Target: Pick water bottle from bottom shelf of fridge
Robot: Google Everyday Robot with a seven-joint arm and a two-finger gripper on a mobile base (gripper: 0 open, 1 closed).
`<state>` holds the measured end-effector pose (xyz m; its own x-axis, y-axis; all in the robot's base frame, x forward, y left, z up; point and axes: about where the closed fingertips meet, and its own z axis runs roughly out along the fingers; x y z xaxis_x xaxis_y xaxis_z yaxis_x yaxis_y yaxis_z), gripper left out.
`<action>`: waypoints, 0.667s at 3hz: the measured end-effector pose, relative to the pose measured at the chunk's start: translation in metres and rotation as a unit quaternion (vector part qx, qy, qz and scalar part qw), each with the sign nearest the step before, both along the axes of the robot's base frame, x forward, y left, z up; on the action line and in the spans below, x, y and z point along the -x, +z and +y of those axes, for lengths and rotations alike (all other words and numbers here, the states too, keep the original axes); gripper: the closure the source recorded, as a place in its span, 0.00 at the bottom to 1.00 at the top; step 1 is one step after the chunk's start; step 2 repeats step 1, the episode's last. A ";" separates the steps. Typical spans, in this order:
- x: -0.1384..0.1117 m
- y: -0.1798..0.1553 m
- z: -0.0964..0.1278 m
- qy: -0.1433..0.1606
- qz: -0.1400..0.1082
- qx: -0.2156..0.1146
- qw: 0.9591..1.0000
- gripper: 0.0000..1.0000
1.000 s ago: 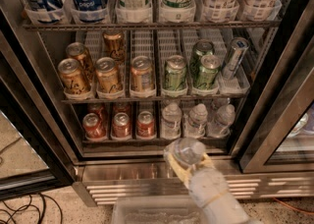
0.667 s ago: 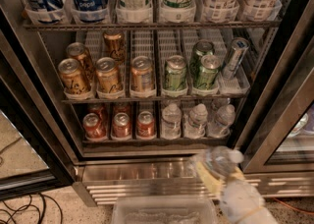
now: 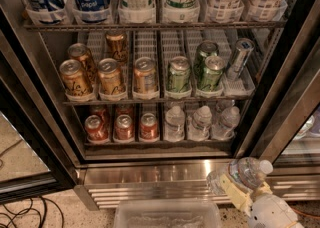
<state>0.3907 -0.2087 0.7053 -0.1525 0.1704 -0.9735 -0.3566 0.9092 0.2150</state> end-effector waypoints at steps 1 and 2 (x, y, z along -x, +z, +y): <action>0.000 0.000 0.000 0.000 0.000 0.000 1.000 1.00; 0.000 0.000 0.000 0.000 0.000 0.000 1.000 1.00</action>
Offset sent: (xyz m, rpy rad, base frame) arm 0.0000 0.0000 0.0000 0.0000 0.0000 0.0000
